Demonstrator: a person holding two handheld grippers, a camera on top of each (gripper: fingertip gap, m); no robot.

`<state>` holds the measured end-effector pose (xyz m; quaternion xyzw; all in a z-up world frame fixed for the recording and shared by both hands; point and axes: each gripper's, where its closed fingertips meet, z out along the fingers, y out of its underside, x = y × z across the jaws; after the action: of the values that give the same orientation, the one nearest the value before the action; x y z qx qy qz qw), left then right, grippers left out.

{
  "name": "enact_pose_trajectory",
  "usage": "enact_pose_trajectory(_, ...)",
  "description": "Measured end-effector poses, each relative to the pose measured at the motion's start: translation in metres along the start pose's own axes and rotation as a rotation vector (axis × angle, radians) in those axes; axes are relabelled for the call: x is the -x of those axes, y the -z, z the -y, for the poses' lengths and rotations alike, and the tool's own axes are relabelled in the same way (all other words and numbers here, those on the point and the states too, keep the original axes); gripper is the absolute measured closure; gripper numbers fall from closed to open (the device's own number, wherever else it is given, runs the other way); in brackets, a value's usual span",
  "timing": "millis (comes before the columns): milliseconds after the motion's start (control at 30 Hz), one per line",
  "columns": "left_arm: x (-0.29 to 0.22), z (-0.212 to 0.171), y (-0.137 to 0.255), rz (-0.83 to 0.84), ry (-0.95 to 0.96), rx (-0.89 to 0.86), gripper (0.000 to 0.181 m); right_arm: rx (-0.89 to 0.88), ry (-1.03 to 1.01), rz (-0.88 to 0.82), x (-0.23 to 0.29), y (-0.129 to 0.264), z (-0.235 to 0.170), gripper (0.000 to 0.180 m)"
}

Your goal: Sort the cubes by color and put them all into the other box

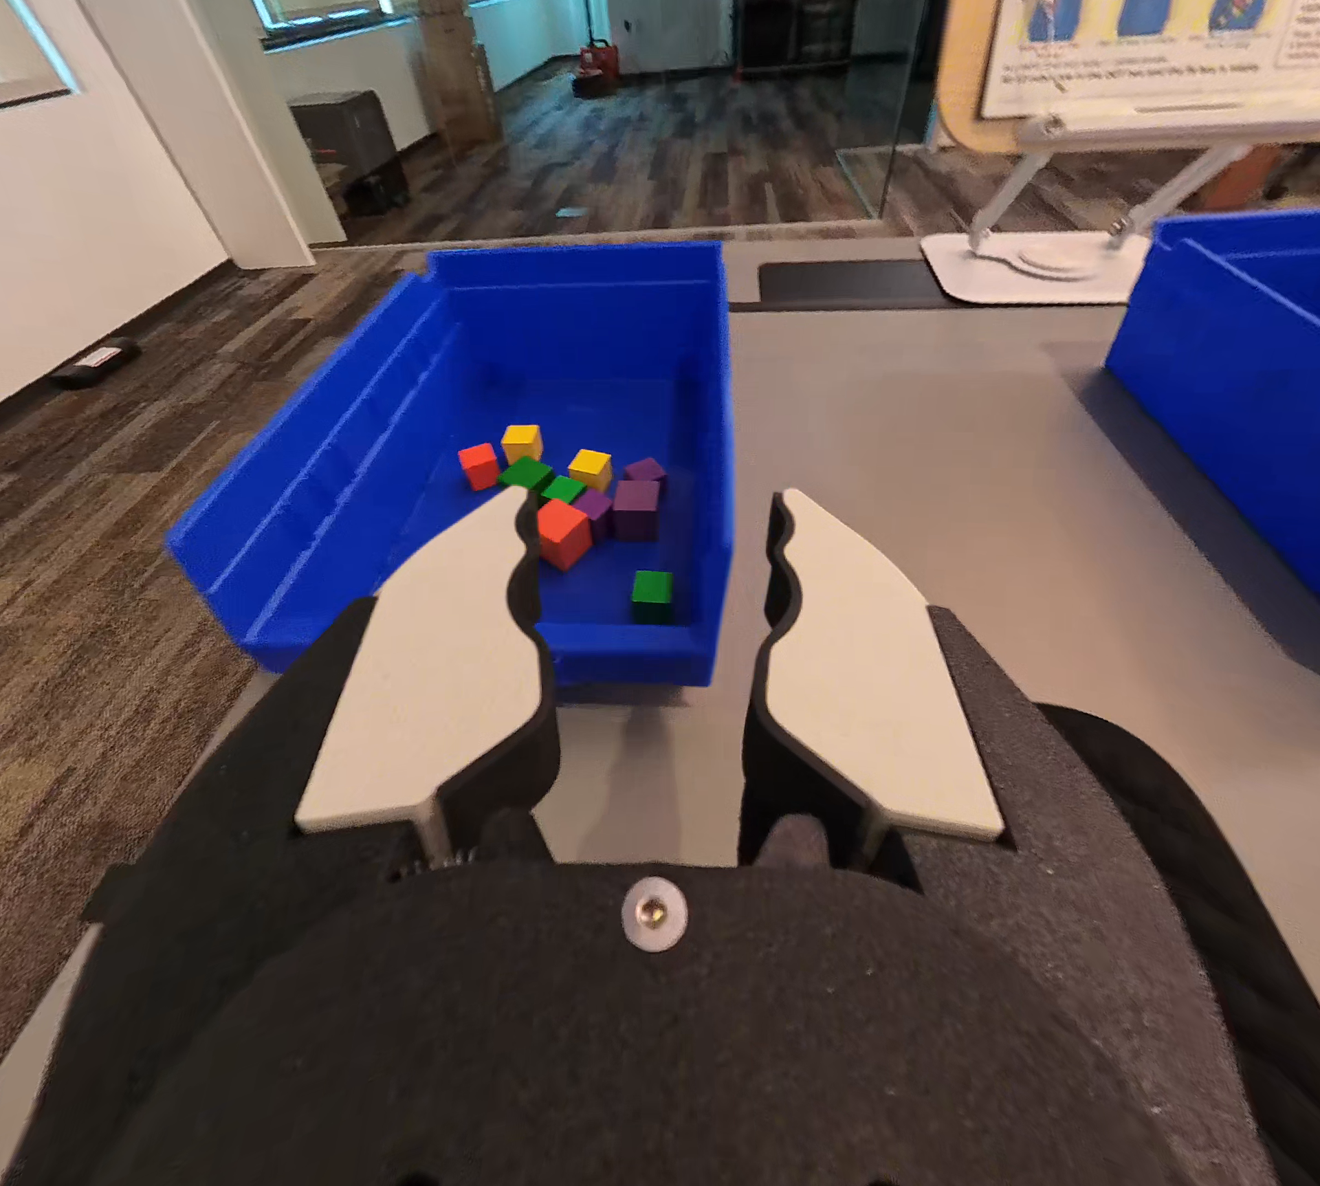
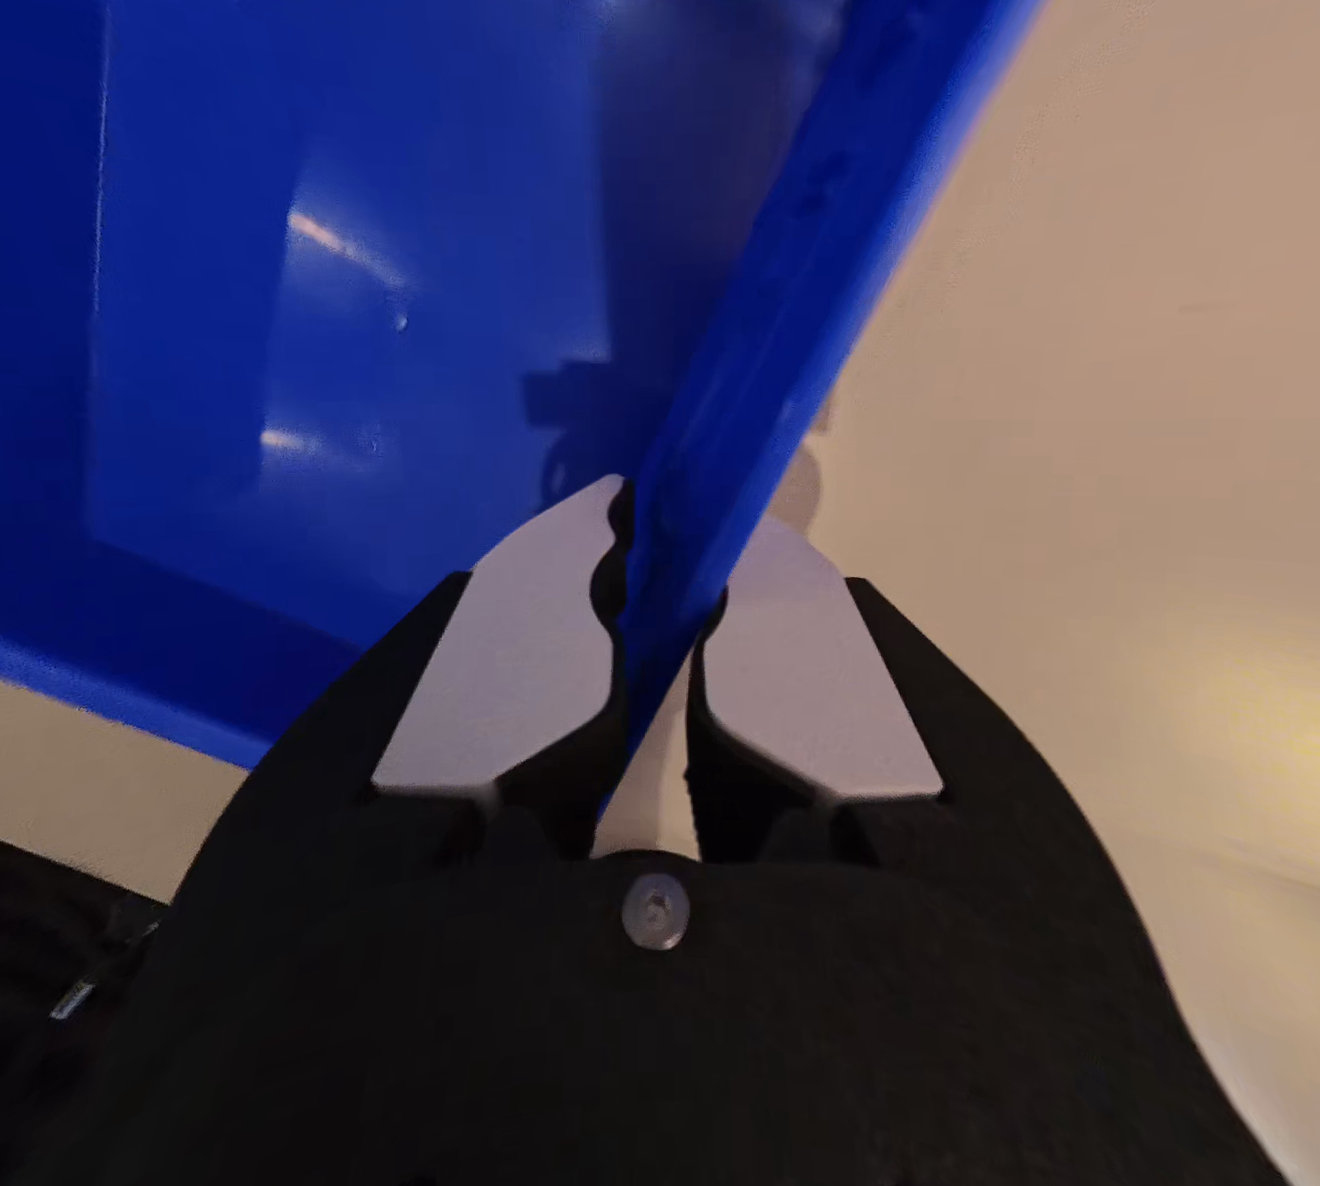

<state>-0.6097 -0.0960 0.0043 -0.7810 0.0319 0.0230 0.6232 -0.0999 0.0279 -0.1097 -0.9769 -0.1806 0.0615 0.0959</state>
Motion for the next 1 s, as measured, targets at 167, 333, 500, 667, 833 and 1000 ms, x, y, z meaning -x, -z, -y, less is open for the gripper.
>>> enact_pose_trajectory(167, -0.024, -0.003, -0.009, -0.065, -0.037, 0.067, 0.120, -0.007, -0.070, 0.025, -0.058, 0.006, -0.011, 0.175)
enact_pose_trajectory(333, -0.039, -0.002, -0.013, -0.098, -0.049, 0.074, 0.123, -0.064, -0.232, 0.022, -0.138, 0.019, -0.040, 0.173)
enact_pose_trajectory(500, -0.053, -0.002, -0.018, -0.130, -0.077, 0.097, 0.124, -0.144, -0.417, -0.061, -0.220, 0.036, -0.085, 0.174)
enact_pose_trajectory(667, -0.054, 0.003, -0.016, -0.119, -0.116, 0.162, 0.128, -0.146, -0.593, -0.049, -0.278, 0.053, -0.159, 0.173)
enact_pose_trajectory(833, -0.059, 0.024, -0.003, -0.158, -0.093, 0.114, 0.131, -0.119, -0.652, -0.083, -0.334, 0.067, -0.204, 0.174)
enact_pose_trajectory(1000, -0.068, 0.038, 0.000, -0.171, -0.056, 0.050, 0.133, -0.056, -0.562, -0.106, -0.373, 0.074, -0.222, 0.174)
